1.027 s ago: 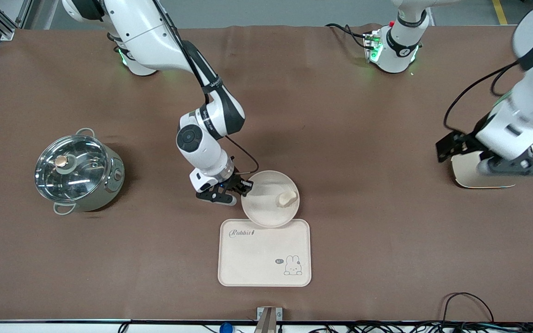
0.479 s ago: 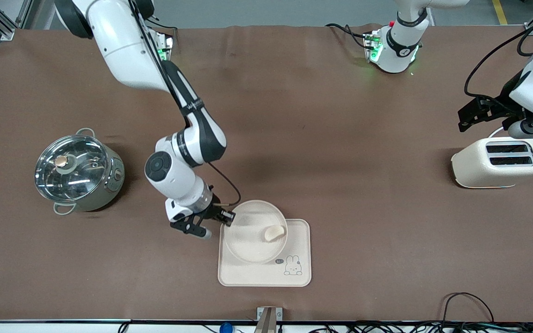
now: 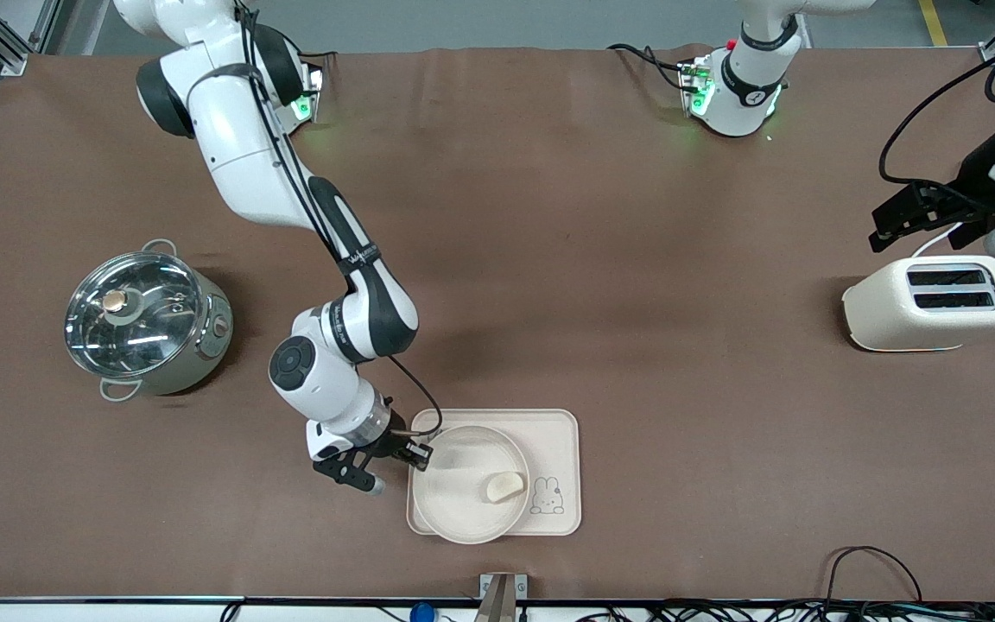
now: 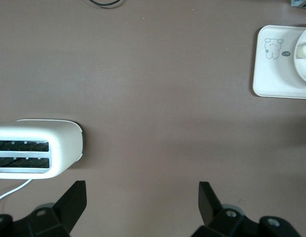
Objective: Place bun in plate and plate on tray
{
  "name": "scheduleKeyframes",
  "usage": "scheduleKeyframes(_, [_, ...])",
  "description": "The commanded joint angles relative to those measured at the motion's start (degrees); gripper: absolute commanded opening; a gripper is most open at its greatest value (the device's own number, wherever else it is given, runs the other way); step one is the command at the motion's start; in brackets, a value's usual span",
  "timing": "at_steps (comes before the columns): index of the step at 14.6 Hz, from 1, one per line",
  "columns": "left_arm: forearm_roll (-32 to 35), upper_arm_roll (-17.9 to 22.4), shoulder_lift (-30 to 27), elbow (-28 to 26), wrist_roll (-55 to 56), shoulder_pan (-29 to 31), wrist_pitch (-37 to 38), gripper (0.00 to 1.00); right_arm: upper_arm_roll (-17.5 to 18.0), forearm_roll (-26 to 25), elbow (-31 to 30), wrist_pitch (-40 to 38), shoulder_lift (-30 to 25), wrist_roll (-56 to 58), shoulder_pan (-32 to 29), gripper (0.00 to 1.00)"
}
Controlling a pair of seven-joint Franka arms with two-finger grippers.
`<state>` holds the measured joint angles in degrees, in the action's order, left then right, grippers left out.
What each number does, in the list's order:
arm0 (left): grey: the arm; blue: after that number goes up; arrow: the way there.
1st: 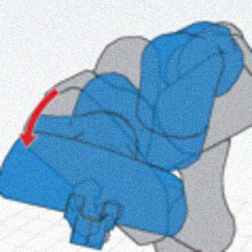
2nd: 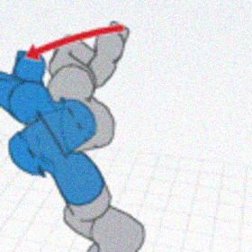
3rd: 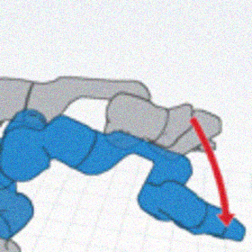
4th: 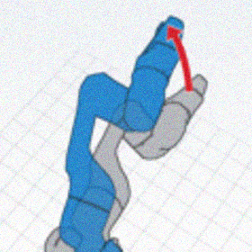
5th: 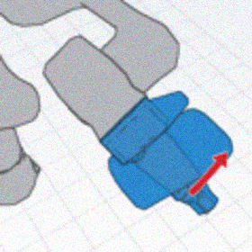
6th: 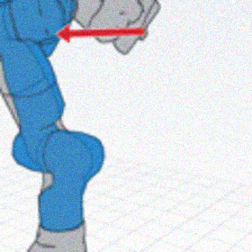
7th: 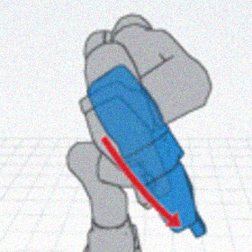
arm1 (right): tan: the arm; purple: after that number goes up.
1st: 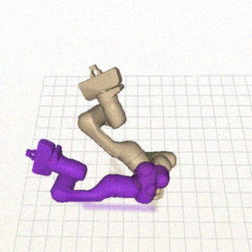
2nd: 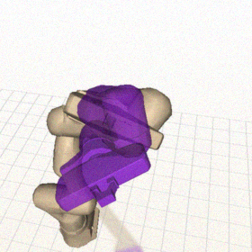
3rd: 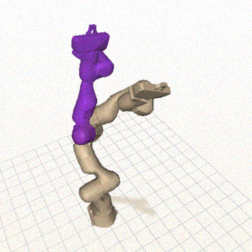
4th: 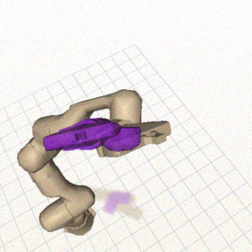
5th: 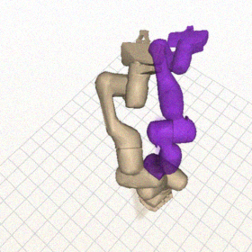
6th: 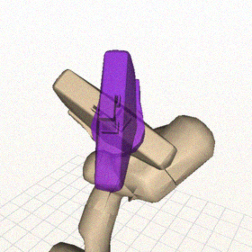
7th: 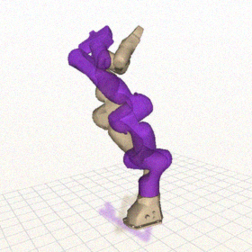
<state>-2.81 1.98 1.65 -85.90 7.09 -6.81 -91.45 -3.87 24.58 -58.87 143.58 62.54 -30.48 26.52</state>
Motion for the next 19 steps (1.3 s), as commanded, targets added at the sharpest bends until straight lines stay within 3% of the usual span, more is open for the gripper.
scheduleKeyframes(1, [-0.79, -0.84, -0.51, 0.03, -0.41, 0.39, -0.22, 1.00, 2.11, 0.91, 3.06, 1.00, 2.14, -0.19, -1.12, 0.00])
scheduleKeyframes(10, [2.90, -1.81, -0.07, 0.91, -1.03, 0.39, -0.13, 1.00, 1.94, 0.21, 2.36, 1.18, 3.55, -0.11, 0.11, 0.04])
scheduleKeyframes(11, [2.99, -1.81, -0.07, 0.91, -1.03, 0.48, -0.13, 1.00, 1.94, 0.21, 2.36, 0.92, 3.55, -0.19, 0.20, 0.14])
scheduleKeyframes(13, [2.99, -1.72, -0.07, 0.91, -1.11, 0.66, -0.13, 1.00, 2.03, 0.29, 2.27, 0.30, 3.21, -0.37, 0.11, 0.57])
scheduleKeyframes(14, [2.99, -1.63, -0.07, 0.83, -1.38, 0.74, -0.13, 1.00, 1.94, 0.55, 2.01, 0.04, 2.07, -1.24, 0.29, 0.66])
scheduleKeyframes(17, [2.90, -1.54, -0.07, 0.74, -2.60, 0.74, -0.05, 1.00, 1.94, 0.12, 0.69, -5.92, -0.83, -4.32, 0.29, 0.80])
scheduleKeyframes(19, [2.90, -1.54, -0.07, 0.83, -3.75, 0.66, -0.13, 1.00, 0.89, -0.06, 0.34, -6.82, -1.72, -4.41, 0.38, 0.97])
